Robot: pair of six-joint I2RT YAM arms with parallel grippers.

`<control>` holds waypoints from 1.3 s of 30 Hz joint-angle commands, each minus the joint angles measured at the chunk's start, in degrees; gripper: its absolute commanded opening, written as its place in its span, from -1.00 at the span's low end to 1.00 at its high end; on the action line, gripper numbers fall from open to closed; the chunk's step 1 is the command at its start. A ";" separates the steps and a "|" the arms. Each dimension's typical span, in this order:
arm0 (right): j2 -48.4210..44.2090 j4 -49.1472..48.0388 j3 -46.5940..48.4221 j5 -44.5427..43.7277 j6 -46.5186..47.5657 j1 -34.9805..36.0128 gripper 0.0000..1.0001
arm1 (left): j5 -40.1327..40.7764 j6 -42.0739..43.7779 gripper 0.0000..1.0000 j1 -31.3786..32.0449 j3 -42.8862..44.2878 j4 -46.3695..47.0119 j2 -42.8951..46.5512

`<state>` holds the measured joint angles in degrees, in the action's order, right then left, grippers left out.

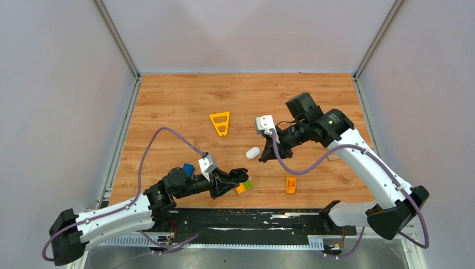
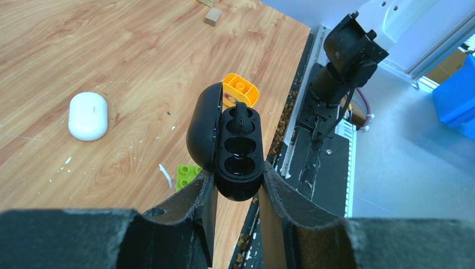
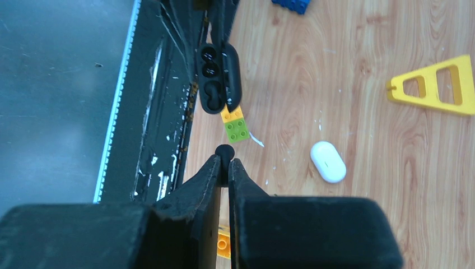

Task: Insert the wireless bluetooth earbuds into the charging case
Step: Place the left earbud in the charging case.

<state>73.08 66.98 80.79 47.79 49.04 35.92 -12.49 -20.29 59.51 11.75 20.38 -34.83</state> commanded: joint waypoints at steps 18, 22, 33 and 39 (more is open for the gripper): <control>2.26 -0.10 9.02 7.95 -3.54 3.48 -0.90 | -0.48 2.79 -1.00 0.09 4.24 -0.82 -3.94; 4.36 0.08 10.91 9.13 -4.13 5.31 -0.91 | -0.91 3.22 -1.00 0.11 4.42 0.23 -5.31; 7.08 -1.08 8.97 6.53 -3.63 10.25 -0.90 | -3.60 4.73 -1.00 0.17 5.19 2.60 -7.79; 6.48 -6.06 3.29 3.61 -5.06 10.88 -0.91 | -5.20 5.63 -1.00 0.11 4.88 3.82 -7.11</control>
<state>80.16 65.45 86.91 52.60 45.01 46.46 -15.73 -16.47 59.51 14.68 20.08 -42.81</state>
